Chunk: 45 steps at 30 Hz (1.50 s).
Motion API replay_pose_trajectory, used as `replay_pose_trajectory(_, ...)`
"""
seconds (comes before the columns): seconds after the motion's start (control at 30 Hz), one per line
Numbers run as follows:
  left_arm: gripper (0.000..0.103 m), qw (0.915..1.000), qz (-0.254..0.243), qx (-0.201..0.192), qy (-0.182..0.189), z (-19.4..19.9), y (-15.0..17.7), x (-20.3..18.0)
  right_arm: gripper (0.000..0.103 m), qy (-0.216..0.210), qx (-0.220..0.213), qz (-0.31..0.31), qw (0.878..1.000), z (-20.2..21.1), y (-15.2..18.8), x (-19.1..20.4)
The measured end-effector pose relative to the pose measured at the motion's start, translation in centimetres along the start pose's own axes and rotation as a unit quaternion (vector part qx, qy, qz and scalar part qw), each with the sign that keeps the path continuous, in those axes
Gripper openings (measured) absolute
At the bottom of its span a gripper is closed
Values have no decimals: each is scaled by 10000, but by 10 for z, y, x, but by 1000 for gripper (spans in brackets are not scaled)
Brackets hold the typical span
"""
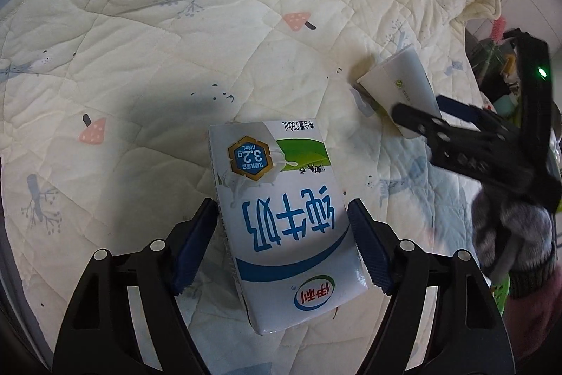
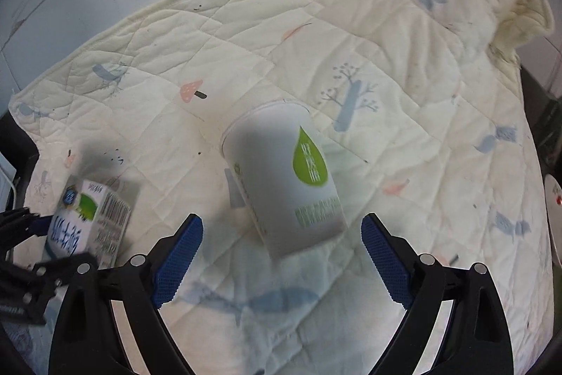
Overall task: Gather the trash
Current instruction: 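Grasp the white milk carton with the left gripper while the right grasps the paper cup, then drop the paper cup into the basket with the right gripper while the left carries the carton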
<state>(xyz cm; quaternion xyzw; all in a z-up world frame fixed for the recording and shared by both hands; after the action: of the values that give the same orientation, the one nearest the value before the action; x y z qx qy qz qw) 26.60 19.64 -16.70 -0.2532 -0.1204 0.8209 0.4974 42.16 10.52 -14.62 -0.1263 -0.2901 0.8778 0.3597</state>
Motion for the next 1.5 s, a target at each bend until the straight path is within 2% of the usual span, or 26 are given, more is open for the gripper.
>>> replay_pose_trajectory(0.37, 77, 9999, -26, 79, 74, -1, 1, 2, 88, 21, 176, 202, 9996, -37, -21, 5)
replay_pose_trajectory(0.43, 77, 9999, -40, 77, 62, -1, 1, 1, 76, 82, 165, 212, 9996, -37, -21, 6)
replay_pose_trajectory(0.5, 77, 9999, -43, 79, 44, 0, 1, 2, 69, 25, 211, 159, 9996, -38, -20, 7)
replay_pose_trajectory(0.6, 77, 9999, 12, 104, 18, -4, 0, 2, 63, 22, 127, 30, 9999, -29, -16, 3)
replay_pose_trajectory(0.7, 77, 9999, 34, 102, -21, -6, -2, 3, 62, 14, 18, -58, 10000, -15, -10, 2)
replay_pose_trajectory(0.93, 78, 9996, -7, 38, -266, -11, -7, 0, 62, -4, -95, -287, 9995, 22, 16, 1)
replay_pose_trajectory(1.07, 75, 9993, -36, -10, -360, -10, -8, -3, 62, 32, -132, -434, 9990, 43, 34, 1)
replay_pose_trajectory(1.2, 74, 9984, -217, -148, -505, -6, -4, -9, 62, 206, -143, -581, 9980, 64, 59, -7)
replay_pose_trajectory(1.5, 73, 9977, -577, -306, -185, 21, 16, -46, 62, 643, -315, -1067, 9917, 120, 122, -38)
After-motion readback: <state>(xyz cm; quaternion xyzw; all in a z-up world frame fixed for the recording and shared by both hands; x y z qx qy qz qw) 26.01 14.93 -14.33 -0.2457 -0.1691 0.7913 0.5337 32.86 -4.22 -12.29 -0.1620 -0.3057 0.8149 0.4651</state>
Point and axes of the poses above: each gripper's, at about its wrist camera, not at the fingertips, and z roughly against the way its jaws point, x to its left, y to its underside, the point moved 8 cm from there along -z, roughly the way its jaws point, and after that the axes turned 1 degree about z, right-handed, at the moved point
